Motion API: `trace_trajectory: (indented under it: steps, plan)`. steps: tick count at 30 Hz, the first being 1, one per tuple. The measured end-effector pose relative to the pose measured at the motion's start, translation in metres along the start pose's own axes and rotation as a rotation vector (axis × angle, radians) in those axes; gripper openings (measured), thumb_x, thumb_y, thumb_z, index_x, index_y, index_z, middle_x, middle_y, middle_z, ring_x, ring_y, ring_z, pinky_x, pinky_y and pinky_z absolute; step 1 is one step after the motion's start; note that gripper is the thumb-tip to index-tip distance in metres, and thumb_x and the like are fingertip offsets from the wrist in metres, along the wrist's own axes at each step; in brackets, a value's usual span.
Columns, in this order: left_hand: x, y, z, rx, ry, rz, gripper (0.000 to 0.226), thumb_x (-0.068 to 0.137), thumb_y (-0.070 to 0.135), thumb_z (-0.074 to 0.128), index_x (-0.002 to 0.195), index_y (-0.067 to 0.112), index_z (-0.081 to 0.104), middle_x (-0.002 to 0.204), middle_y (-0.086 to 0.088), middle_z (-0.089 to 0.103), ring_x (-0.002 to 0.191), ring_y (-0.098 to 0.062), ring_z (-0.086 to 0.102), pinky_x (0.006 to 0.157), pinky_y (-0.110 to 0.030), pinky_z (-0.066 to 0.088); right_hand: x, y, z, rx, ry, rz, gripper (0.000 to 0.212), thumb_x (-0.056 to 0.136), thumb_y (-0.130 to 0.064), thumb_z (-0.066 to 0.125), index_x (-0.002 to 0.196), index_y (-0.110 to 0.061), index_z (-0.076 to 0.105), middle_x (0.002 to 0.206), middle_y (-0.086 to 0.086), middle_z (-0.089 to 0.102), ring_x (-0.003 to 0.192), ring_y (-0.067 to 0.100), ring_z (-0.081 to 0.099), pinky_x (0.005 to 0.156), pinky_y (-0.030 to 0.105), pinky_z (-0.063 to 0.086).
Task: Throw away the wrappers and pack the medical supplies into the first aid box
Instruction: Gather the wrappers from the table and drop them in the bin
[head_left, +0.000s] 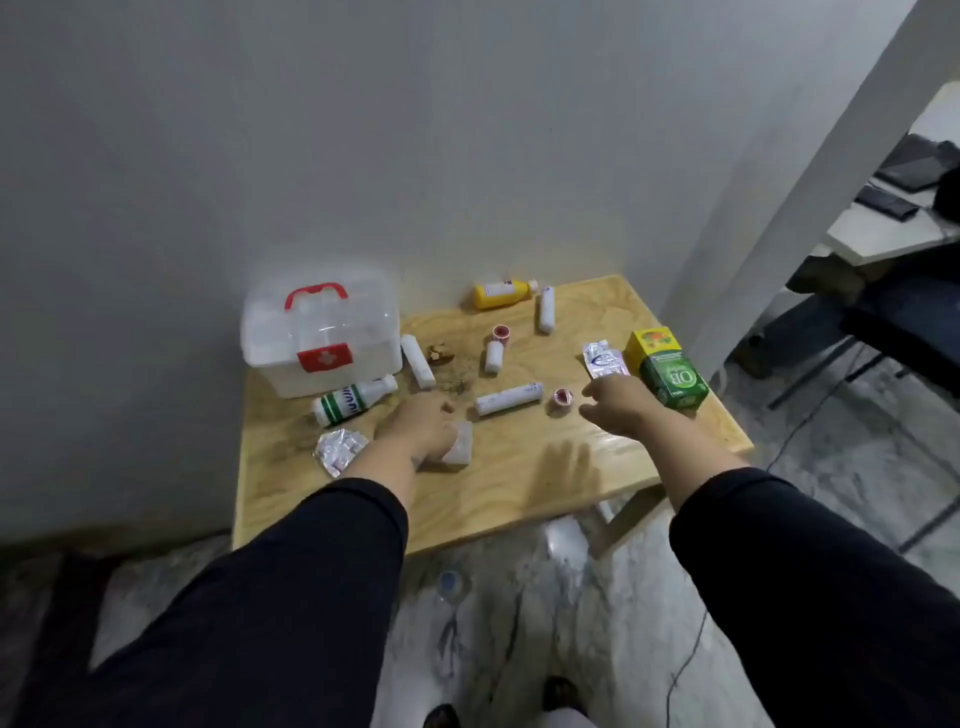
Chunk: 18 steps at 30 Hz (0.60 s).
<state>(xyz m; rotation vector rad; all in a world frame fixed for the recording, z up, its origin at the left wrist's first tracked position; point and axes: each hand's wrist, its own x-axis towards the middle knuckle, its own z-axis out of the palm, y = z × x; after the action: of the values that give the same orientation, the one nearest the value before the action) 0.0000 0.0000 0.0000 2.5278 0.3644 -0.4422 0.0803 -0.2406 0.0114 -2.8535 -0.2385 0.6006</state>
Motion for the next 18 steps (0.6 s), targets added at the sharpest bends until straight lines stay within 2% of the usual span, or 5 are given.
trace_trajectory:
  steps: [4, 7, 13, 18]
  plan:
    - [-0.007, -0.024, 0.016, 0.058, 0.199, -0.137, 0.041, 0.089, 0.014, 0.049, 0.128, 0.027, 0.054, 0.140, -0.001, 0.051, 0.125, -0.027, 0.050, 0.094, -0.038, 0.044, 0.013, 0.017, 0.010, 0.048, 0.073, 0.060, 0.045, 0.090, -0.015, 0.051, 0.134, -0.009, 0.052, 0.139, 0.014, 0.053, 0.130, 0.030, 0.047, 0.104, 0.032, 0.040]
    - [-0.011, -0.030, 0.029, 0.067, 0.257, -0.217, 0.041, 0.091, 0.012, 0.048, 0.129, 0.024, 0.056, 0.143, 0.001, 0.049, 0.124, -0.027, 0.051, 0.094, -0.038, 0.046, 0.031, 0.026, 0.014, 0.052, 0.107, 0.069, 0.043, 0.091, -0.014, 0.050, 0.134, -0.009, 0.052, 0.138, 0.014, 0.053, 0.127, 0.031, 0.048, 0.102, 0.036, 0.042]
    - [-0.008, -0.030, 0.050, 0.023, 0.352, -0.333, 0.040, 0.093, 0.013, 0.047, 0.131, 0.021, 0.055, 0.141, 0.002, 0.046, 0.122, -0.025, 0.050, 0.093, -0.043, 0.049, 0.067, 0.039, 0.022, -0.010, 0.170, 0.038, 0.032, 0.091, -0.019, 0.047, 0.119, -0.007, 0.056, 0.127, 0.018, 0.054, 0.116, 0.038, 0.051, 0.093, 0.042, 0.047]
    - [-0.002, -0.025, 0.059, 0.012, 0.413, -0.385, 0.037, 0.092, 0.013, 0.047, 0.127, 0.020, 0.057, 0.135, 0.001, 0.049, 0.117, -0.025, 0.052, 0.090, -0.043, 0.050, 0.080, 0.045, 0.026, -0.039, 0.236, -0.054, 0.036, 0.093, -0.020, 0.043, 0.129, -0.020, 0.049, 0.121, 0.015, 0.060, 0.112, 0.037, 0.051, 0.081, 0.042, 0.048]
